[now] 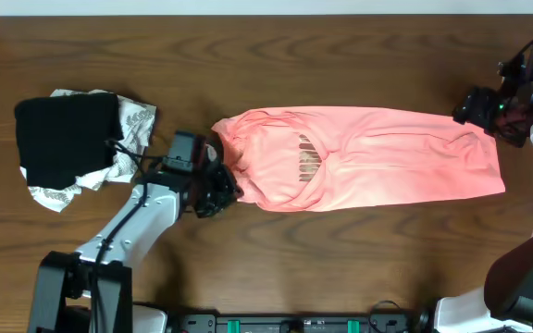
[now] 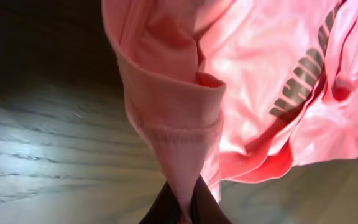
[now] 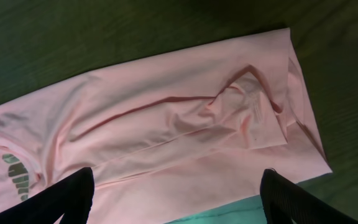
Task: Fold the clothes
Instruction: 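Lower the left gripper onto the t-shirt's left end near the collar, then grasp the t-shirt's left end with left gripper, right end with right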
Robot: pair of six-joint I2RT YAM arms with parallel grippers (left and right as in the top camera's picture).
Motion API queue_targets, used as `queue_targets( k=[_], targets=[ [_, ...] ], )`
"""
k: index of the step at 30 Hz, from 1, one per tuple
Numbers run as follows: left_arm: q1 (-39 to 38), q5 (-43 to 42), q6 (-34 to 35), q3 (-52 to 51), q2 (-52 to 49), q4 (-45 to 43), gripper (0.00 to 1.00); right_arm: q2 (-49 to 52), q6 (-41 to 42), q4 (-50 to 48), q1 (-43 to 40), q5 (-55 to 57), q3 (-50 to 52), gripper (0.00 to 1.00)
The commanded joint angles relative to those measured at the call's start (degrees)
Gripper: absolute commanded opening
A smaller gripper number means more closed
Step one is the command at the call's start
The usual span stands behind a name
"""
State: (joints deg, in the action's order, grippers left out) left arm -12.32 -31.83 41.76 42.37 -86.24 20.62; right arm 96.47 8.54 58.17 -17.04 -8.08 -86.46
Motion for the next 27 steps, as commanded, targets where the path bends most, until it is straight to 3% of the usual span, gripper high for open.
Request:
queue_targets(
  k=[1, 8, 14, 16, 18, 23, 27],
  targets=[
    [2.6, -0.5, -0.7, 1.0, 0.6, 0.2, 0.06, -0.5, 0.4, 0.2, -0.2, 1.1, -0.1, 0.84],
    [7.6, -0.5, 5.0, 1.0, 0.6, 0.2, 0.06, -0.5, 0.4, 0.2, -0.2, 2.1, 0.0, 0.82],
    [7.7, -0.3, 9.9, 1.0, 0.6, -0.7, 0.06, -0.5, 0.4, 0.9, -0.2, 2.3, 1.1, 0.73],
    [7.7, 0.2, 10.3, 1.0, 0.6, -1.6, 0.06, -0.5, 0.7, 0.9, -0.2, 2.3, 2.1, 0.64],
    [7.7, 1.5, 11.8, 1.0, 0.6, -1.9, 0.06, -0.5, 0.9, 0.9, -0.2, 2.3, 3.3, 0.63],
    [7.7, 4.3, 15.4, 1.0, 0.5, -1.9, 0.06, -0.5, 2.4, 0.3, -0.2, 2.3, 7.6, 0.41],
    [7.7, 10.7, 20.2, 0.9, 0.5, -1.9, 0.06, -0.5, 3.6, -1.7, -0.2, 2.3, 11.6, 0.14]
  ],
)
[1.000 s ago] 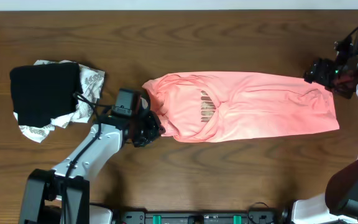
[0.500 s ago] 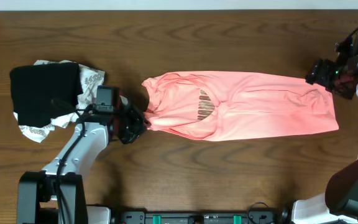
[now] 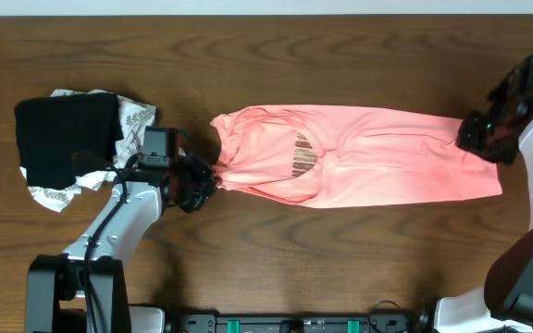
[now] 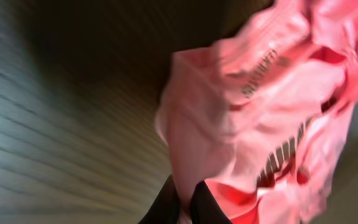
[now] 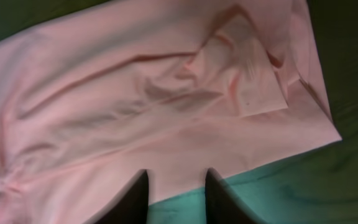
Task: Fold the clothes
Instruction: 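Grasp the t-shirt's left end with left gripper, right end with right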
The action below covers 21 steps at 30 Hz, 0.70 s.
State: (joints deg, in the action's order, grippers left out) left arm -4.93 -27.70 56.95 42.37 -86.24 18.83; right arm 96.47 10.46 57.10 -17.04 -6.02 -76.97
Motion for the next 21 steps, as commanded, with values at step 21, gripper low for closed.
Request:
queue_targets(
  k=[21],
  targets=[
    [0.1, 17.3, 10.3, 0.9, 0.5, -3.8, 0.06, -0.5, 8.3, -12.0, 2.0, -0.5, 17.2, 0.01]
  ],
)
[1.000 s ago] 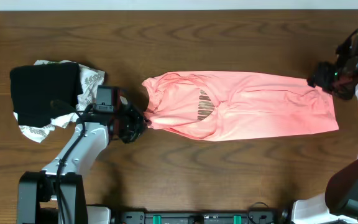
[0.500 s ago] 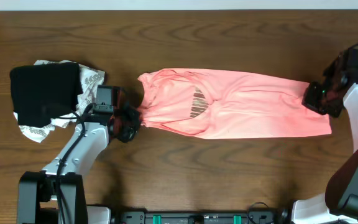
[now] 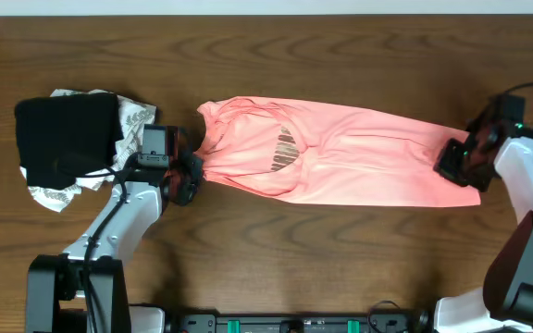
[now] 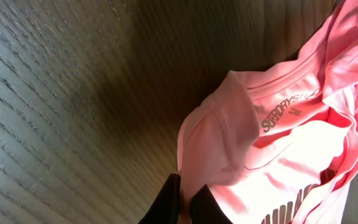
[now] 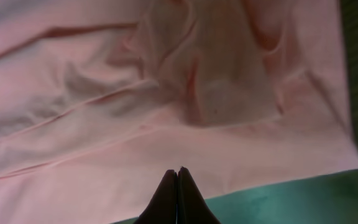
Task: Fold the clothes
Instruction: 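Grasp the t-shirt's left end with left gripper, right end with right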
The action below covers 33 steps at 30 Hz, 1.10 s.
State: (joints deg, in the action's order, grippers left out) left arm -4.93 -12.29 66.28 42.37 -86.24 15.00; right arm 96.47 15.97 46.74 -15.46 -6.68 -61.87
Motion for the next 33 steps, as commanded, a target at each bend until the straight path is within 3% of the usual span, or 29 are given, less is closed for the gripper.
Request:
queue_targets(
  k=[1, 17, 25, 33],
  targets=[
    [0.1, 1.9, 0.9, 0.9, 0.5, 0.1, 0.06, -0.5, 3.4, -2.5, 0.4, 0.8, 2.6, 0.01],
    [0.1, 1.8, 0.9, 0.9, 0.5, -0.6, 0.06, -0.5, 7.8, -23.0, 0.4, 3.9, 16.3, 0.01],
    [0.0, 3.0, 1.3, 1.0, 0.5, -4.1, 0.06, -0.5, 9.6, -22.2, -1.4, 7.0, 18.3, 0.01],
    [-1.6, 11.9, -0.7, 1.0, 0.5, -7.2, 0.06, -0.5, 10.2, -20.8, -2.1, 7.6, 18.4, 0.01]
  ],
)
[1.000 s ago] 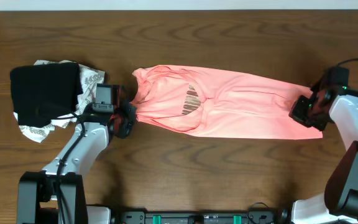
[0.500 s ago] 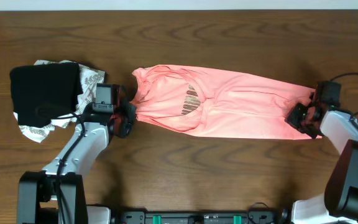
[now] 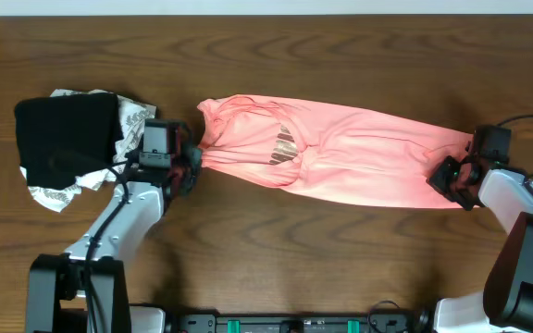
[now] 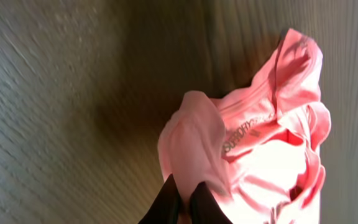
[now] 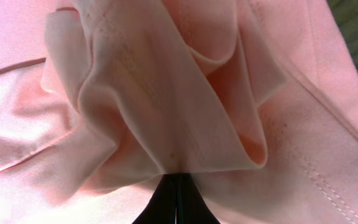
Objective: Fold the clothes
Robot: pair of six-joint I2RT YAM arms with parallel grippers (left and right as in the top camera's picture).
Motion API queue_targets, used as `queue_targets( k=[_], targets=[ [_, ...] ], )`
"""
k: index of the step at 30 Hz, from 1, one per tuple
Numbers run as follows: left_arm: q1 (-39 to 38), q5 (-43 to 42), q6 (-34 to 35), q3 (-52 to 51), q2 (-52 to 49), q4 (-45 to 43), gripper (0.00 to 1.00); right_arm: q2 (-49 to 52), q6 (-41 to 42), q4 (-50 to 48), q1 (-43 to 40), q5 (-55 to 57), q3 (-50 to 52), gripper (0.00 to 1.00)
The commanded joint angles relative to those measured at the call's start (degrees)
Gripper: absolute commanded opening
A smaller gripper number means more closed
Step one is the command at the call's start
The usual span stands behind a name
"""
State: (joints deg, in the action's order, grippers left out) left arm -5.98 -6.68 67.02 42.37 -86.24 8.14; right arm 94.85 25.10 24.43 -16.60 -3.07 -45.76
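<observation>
A coral-pink shirt (image 3: 340, 157) with a dark printed logo lies stretched across the middle of the wooden table, running left to right. My left gripper (image 3: 189, 164) is shut on its left end, where the collar fabric (image 4: 194, 143) bunches between the dark fingers (image 4: 166, 202). My right gripper (image 3: 453, 180) is shut on the shirt's right end, with a gathered fold of cloth (image 5: 166, 112) pinched at the fingertips (image 5: 169, 202).
A pile of other clothes sits at the far left: a black garment (image 3: 68, 134) on top of a white patterned one (image 3: 137, 120). The table's (image 3: 276, 268) dark wood shows all round the shirt.
The right gripper has gone from shut just at the shirt's edge to shut with a fold of its right end pinched. The shirt's right end is now narrower and bunched. The left end barely moved.
At first the left gripper held the shirt's left end near the table's middle while the right gripper hung open at the far right. The shirt then lay further left and more stretched. The right gripper was shut beside the right end, and now holds it.
</observation>
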Motion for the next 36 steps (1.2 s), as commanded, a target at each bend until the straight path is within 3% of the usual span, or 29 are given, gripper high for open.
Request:
queue_targets(
  k=[1, 15, 23, 32, 36],
  targets=[
    [-0.7, 7.2, -1.6, 1.0, 0.5, -0.4, 0.06, 1.2, 1.0, 1.7, -0.9, 4.2, 2.3, 0.01],
    [-1.7, 8.4, -14.8, 1.0, -2.2, 0.5, 0.07, 1.2, 1.0, 2.2, -0.9, 5.3, 2.3, 0.01],
    [-6.0, 8.5, -26.6, 1.3, -2.2, 0.3, 0.34, 1.2, 1.0, 2.3, -0.9, 5.2, 2.3, 0.01],
    [-6.8, 8.5, -40.7, 3.8, -2.2, 0.3, 0.35, 1.2, 1.0, 2.4, -0.9, 5.2, 2.3, 0.01],
    [-6.7, 9.6, -42.1, 3.8, -2.3, 0.1, 0.34, 1.2, 1.0, 2.4, -0.9, 5.2, 2.3, 0.01]
  ],
)
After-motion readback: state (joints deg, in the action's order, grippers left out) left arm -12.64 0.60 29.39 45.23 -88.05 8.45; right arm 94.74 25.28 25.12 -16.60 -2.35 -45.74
